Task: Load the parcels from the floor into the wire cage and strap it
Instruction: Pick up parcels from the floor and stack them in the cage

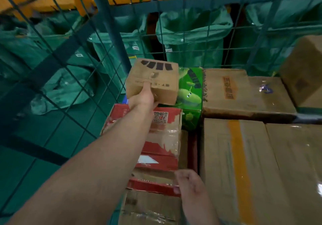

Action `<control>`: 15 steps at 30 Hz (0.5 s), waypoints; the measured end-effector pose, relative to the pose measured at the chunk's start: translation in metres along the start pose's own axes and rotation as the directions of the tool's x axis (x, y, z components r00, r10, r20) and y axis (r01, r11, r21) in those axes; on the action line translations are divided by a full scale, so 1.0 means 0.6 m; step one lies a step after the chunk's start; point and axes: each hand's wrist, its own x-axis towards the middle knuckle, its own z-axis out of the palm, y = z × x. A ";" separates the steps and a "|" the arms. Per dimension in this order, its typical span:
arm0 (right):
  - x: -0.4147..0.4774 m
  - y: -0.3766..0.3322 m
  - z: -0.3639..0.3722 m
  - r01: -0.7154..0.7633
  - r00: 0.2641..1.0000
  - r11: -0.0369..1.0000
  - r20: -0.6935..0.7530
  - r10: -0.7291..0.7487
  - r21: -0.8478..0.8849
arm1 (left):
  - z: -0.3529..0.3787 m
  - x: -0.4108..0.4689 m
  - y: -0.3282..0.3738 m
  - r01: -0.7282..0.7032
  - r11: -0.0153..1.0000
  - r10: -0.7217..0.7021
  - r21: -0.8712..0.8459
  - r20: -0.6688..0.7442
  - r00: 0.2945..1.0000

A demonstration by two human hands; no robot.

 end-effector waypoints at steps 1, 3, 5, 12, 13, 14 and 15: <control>0.004 -0.009 -0.004 0.022 0.999 0.999 0.025 -0.021 -0.026 | -0.003 0.000 0.005 0.015 1.000 -0.015 -0.014 0.002 1.000; 0.012 -0.048 -0.009 0.090 0.993 0.996 0.069 -0.092 0.024 | -0.004 0.012 0.019 0.027 0.999 -0.027 -0.047 -0.006 1.000; 0.022 -0.085 -0.014 0.134 0.983 0.988 0.113 -0.142 0.070 | -0.001 0.027 0.034 0.034 0.997 -0.035 -0.068 -0.014 0.999; 0.056 -0.090 -0.005 0.399 0.917 0.887 0.095 -0.388 -0.232 | -0.005 0.069 0.068 -0.035 0.998 0.038 0.059 -0.050 0.998; 0.056 -0.086 -0.004 0.425 0.905 0.856 0.115 -0.410 -0.294 | -0.007 0.071 0.066 -0.039 0.997 0.043 0.069 -0.060 0.997; 0.057 -0.081 -0.002 0.443 0.896 0.823 0.138 -0.422 -0.355 | -0.011 0.076 0.063 -0.050 0.992 0.061 0.115 -0.092 0.994; 0.058 -0.076 -0.001 0.450 0.892 0.801 0.152 -0.426 -0.396 | -0.016 0.083 0.057 -0.059 0.971 0.093 0.232 -0.140 0.986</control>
